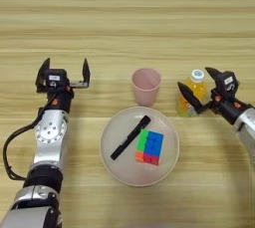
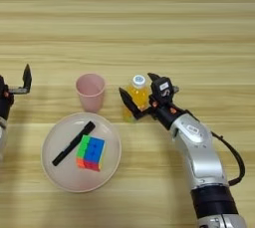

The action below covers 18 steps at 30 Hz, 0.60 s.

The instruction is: Move the objects on the table

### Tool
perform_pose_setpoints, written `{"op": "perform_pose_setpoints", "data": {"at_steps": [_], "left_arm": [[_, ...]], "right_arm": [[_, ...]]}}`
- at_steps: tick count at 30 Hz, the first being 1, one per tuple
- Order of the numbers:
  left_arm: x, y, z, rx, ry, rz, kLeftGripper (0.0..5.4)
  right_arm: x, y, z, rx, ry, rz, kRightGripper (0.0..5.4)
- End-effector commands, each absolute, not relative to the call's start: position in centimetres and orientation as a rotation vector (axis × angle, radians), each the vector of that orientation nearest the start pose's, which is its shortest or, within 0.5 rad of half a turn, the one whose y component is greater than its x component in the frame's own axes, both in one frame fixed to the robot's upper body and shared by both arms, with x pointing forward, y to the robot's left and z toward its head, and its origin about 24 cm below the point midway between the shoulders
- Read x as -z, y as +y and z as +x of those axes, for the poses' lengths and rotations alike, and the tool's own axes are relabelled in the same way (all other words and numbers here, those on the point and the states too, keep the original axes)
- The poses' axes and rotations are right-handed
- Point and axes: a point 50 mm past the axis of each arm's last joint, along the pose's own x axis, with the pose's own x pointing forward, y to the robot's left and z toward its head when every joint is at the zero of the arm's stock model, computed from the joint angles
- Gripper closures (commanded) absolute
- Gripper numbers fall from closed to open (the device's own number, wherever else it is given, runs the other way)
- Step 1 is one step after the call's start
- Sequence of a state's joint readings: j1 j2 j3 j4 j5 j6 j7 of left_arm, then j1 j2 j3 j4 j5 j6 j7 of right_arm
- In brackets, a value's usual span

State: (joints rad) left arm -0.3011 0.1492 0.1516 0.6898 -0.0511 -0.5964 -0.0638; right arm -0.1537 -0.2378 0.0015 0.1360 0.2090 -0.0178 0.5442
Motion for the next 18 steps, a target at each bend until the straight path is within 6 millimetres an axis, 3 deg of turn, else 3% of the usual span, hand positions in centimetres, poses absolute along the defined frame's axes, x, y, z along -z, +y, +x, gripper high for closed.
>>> {"op": "perform_pose_setpoints", "data": {"at_steps": [1,18], "left_arm": [[-3.2,20.0,29.7,-0.047,-0.229,0.091,0.0],[-3.2,19.9,29.8,-0.046,-0.224,0.091,0.0]], "right_arm": [[-7.0,-16.1,27.7,-0.58,-0.095,-0.03,0.04],[-10.5,-15.9,27.4,-0.612,-0.228,-0.032,0.04]]}}
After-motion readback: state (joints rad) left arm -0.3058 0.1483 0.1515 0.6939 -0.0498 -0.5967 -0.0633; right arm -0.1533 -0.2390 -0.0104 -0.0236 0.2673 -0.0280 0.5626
